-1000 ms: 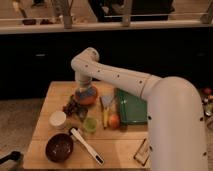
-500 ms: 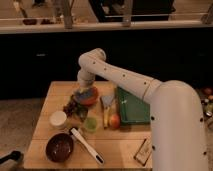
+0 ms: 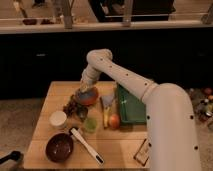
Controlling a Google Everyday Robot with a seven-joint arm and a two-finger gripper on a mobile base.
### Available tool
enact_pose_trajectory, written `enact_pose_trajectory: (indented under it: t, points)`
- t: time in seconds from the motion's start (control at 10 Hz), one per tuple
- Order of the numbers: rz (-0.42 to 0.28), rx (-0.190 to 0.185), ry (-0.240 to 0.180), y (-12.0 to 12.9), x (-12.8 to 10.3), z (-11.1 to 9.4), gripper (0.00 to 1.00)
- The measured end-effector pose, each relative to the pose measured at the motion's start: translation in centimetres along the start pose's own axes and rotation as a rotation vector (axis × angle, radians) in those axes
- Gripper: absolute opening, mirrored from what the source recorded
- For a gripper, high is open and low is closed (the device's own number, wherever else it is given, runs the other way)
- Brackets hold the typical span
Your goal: Place sponge in red bowl
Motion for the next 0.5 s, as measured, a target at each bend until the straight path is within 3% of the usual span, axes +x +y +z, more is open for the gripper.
enact_pose_trajectory:
  t: [0.5]
  points:
    - [-0.01,0.023,-0.122,-1.7,2.5,0.3,0.0]
